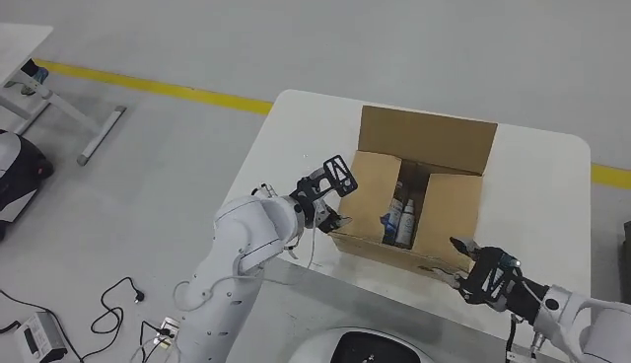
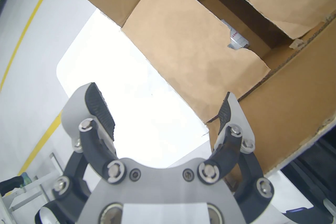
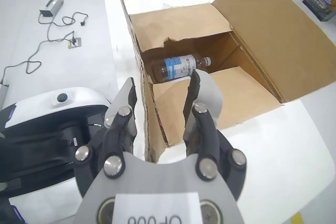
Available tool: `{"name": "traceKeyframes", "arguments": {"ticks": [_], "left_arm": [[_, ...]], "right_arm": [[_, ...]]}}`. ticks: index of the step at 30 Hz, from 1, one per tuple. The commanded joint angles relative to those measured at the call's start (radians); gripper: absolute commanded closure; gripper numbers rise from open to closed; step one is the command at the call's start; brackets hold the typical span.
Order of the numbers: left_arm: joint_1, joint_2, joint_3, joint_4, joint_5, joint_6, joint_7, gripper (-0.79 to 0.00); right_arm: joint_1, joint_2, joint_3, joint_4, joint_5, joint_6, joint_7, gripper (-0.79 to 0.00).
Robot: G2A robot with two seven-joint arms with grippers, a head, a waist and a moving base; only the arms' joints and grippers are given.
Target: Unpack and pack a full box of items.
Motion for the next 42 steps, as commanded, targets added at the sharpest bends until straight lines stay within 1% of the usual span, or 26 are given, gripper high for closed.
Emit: {"name": "traceKeyframes", "arguments": {"ticks": [1,5,6,7,8,9,10,11,12,13,15,17,19,22,26,29,36,42], "left_arm": [[0.013,0.005,-0.001,-0.007,-0.015,-0.022,-0.002,-0.785],[0.034,0.014,-0.005,-0.023,-0.036,-0.05,-0.001,-0.785],[0.04,0.017,-0.005,-0.026,-0.041,-0.052,0.001,-0.785],[0.047,0.02,-0.004,-0.029,-0.045,-0.055,0.004,-0.785],[0.052,0.023,-0.003,-0.032,-0.049,-0.06,0.008,-0.785],[0.058,0.027,-0.002,-0.036,-0.05,-0.065,0.014,-0.785],[0.063,0.031,-0.001,-0.038,-0.05,-0.07,0.019,-0.785],[0.068,0.036,0.0,-0.041,-0.047,-0.075,0.024,-0.785],[0.071,0.04,0.0,-0.043,-0.044,-0.079,0.028,-0.785],[0.074,0.044,-0.001,-0.045,-0.042,-0.082,0.031,-0.785],[0.079,0.052,-0.002,-0.048,-0.044,-0.086,0.035,-0.785],[0.084,0.06,-0.002,-0.054,-0.04,-0.095,0.044,-0.785],[0.091,0.069,-0.003,-0.059,-0.032,-0.107,0.056,-0.785],[0.102,0.079,-0.011,-0.064,-0.038,-0.108,0.057,-0.785],[0.112,0.09,-0.015,-0.072,-0.05,-0.101,0.05,-0.785],[0.114,0.096,-0.021,-0.079,-0.07,-0.092,0.043,-0.785],[0.095,0.106,-0.027,-0.078,-0.109,-0.052,0.048,-0.785],[0.047,0.112,-0.01,-0.027,-0.093,-0.007,0.074,-0.785]], "right_arm": [[-0.006,0.005,0.024,0.012,0.085,-0.019,0.0,-0.785],[-0.027,0.016,0.105,0.038,0.276,-0.046,-0.024,-0.785],[-0.033,0.019,0.118,0.044,0.324,-0.051,-0.031,-0.739],[-0.037,0.021,0.129,0.049,0.371,-0.056,-0.039,-0.65],[-0.041,0.023,0.139,0.057,0.411,-0.055,-0.04,-0.588],[-0.043,0.024,0.144,0.062,0.457,-0.051,-0.044,-0.502],[-0.043,0.026,0.147,0.069,0.497,-0.048,-0.047,-0.366],[-0.044,0.027,0.145,0.078,0.536,-0.039,-0.044,-0.302],[-0.039,0.028,0.145,0.085,0.56,-0.018,-0.031,-0.191],[-0.035,0.029,0.138,0.092,0.582,0.007,-0.02,0.0],[-0.015,0.029,0.113,0.096,0.583,0.072,0.022,0.0],[-0.003,0.026,0.063,0.107,0.593,0.107,0.043,0.0],[0.021,0.023,0.011,0.12,0.555,0.171,0.091,0.0],[0.056,0.012,-0.076,0.16,0.553,0.22,0.107,0.0],[0.096,0.002,-0.164,0.201,0.533,0.22,0.138,0.0],[0.113,-0.001,-0.204,0.224,0.52,0.204,0.158,0.0],[0.123,-0.003,-0.235,0.266,0.492,0.192,0.162,0.0],[0.128,-0.007,-0.25,0.287,0.443,0.199,0.104,0.0]]}}
